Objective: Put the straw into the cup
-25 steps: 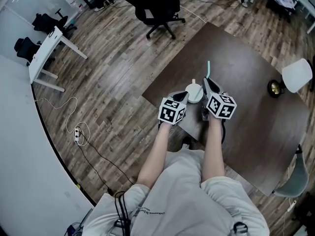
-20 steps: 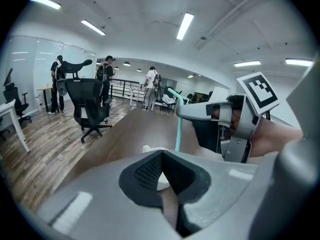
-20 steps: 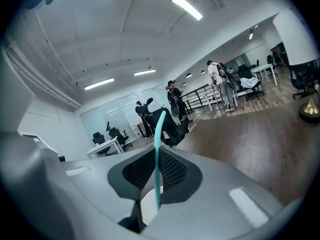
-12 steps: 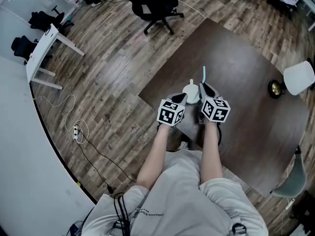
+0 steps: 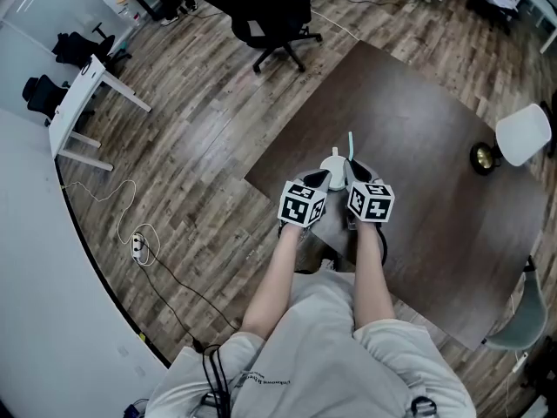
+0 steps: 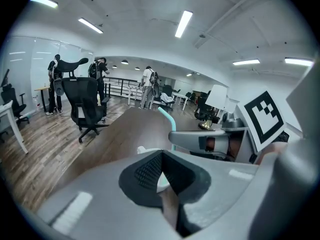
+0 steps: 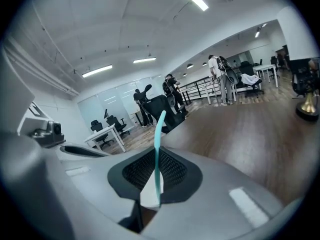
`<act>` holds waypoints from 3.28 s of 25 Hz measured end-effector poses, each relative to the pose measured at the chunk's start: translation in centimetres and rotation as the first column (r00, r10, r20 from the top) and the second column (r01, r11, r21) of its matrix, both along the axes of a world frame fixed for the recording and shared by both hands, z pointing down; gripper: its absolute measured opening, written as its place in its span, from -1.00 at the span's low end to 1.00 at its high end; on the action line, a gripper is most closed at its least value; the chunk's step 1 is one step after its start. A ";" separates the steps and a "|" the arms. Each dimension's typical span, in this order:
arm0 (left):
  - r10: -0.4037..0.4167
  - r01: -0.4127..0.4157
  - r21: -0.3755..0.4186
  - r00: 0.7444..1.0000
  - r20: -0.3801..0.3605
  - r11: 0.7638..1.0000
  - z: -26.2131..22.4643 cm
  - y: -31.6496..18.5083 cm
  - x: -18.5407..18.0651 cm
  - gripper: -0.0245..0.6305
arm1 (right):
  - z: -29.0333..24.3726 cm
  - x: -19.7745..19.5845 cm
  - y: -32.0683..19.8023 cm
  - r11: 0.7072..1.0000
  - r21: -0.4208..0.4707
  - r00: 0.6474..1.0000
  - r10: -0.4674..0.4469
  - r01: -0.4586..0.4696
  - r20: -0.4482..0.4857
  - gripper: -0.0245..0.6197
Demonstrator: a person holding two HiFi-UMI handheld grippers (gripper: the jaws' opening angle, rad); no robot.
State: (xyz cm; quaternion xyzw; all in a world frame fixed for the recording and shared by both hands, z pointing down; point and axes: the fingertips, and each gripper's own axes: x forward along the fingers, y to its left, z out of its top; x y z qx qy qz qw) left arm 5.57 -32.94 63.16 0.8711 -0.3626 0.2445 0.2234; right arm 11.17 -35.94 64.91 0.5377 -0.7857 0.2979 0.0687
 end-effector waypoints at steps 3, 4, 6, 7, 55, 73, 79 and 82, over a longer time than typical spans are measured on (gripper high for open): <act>0.004 -0.004 0.013 1.000 -0.001 1.000 -0.6 0.0 0.2 -0.92 | 0.2 -0.1 0.3 1.000 -0.001 1.000 -0.001 0.001 -0.006 -0.78; 0.006 -0.006 0.014 1.000 -0.001 1.000 -0.5 0.2 0.3 -0.92 | 0.2 0.0 0.5 1.000 0.000 1.000 0.001 -0.001 -0.008 -0.78; 0.012 -0.012 0.013 1.000 0.001 1.000 -0.3 0.6 0.6 -0.92 | 0.3 0.2 0.7 1.000 0.001 1.000 0.005 -0.005 -0.017 -0.77; 0.016 -0.016 0.012 1.000 0.005 1.000 -0.2 0.7 0.7 -0.92 | 0.4 0.4 0.8 1.000 0.000 1.000 0.006 -0.006 -0.019 -0.77; 0.203 -0.203 0.029 0.979 -0.008 0.979 -1.5 1.0 0.3 -0.92 | 0.2 0.7 3.3 0.982 -0.042 0.978 0.180 -0.186 -0.109 -0.77; 0.308 -0.308 0.023 0.950 -0.040 0.951 -1.5 0.9 -1.1 -0.92 | -0.4 -1.1 4.4 0.960 -0.029 0.949 0.272 -0.280 -0.157 -0.75; 0.318 -0.317 0.020 0.947 -0.052 0.948 -1.6 0.9 -1.4 -0.92 | -0.5 -1.4 4.5 0.958 -0.024 0.945 0.277 -0.285 -0.173 -0.73; 0.317 -0.316 0.019 0.947 -0.057 0.948 -1.6 0.6 -1.8 -0.92 | -0.5 -1.8 4.3 0.960 -0.026 0.945 0.270 -0.279 -0.188 -0.70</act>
